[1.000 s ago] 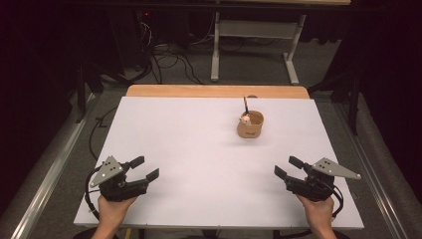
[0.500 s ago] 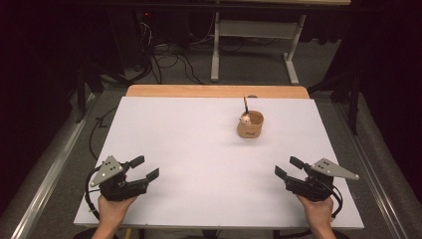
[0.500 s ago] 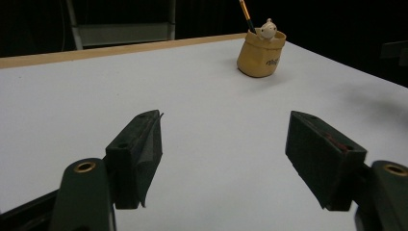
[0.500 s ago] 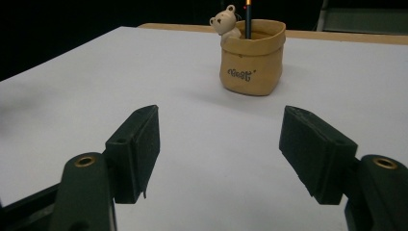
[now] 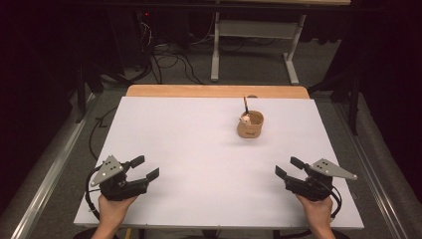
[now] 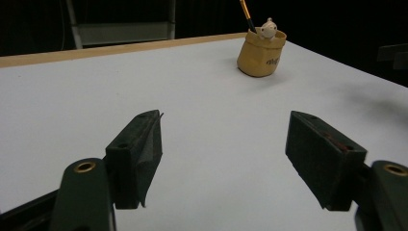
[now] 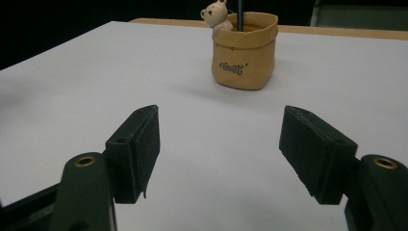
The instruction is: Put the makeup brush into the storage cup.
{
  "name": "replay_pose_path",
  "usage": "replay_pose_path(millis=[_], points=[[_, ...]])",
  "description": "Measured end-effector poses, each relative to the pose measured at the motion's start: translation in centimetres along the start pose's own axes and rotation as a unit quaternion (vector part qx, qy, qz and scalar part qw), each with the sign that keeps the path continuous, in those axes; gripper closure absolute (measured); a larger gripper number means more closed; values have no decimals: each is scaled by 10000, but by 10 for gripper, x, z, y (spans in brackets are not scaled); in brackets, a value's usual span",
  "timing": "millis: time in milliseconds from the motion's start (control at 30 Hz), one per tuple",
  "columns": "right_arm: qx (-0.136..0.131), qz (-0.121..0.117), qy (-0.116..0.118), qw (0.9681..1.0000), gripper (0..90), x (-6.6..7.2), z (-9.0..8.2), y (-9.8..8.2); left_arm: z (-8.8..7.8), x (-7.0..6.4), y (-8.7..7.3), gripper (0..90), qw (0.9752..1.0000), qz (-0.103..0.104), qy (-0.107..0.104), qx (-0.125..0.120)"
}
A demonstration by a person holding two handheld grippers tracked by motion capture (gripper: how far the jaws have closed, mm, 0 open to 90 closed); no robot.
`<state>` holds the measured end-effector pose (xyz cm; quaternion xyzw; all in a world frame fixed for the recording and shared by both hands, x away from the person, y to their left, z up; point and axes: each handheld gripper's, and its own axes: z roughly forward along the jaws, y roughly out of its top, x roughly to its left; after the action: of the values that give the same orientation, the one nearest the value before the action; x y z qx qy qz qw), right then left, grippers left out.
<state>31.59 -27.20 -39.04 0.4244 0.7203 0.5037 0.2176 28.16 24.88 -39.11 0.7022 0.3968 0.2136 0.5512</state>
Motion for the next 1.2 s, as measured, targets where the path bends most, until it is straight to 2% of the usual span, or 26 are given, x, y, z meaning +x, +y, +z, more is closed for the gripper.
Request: replay_pose_path(millis=[367, 633, 867, 1200], points=[[75, -43, -148, 9999, 324, -2, 4, -3, 1, 1, 0, 294, 10000, -24, 16, 9], [116, -172, -300, 9993, 321, -1, 6, -6, 0, 1, -1, 294, 10000, -23, 22, 26], [-73, -206, -449, 9988, 319, -1, 2, -7, 1, 2, -2, 294, 10000, -73, 14, 35], [-56, -197, -406, 9990, 320, 0, 3, -8, 1, 1, -2, 296, 10000, -32, -13, 65]])
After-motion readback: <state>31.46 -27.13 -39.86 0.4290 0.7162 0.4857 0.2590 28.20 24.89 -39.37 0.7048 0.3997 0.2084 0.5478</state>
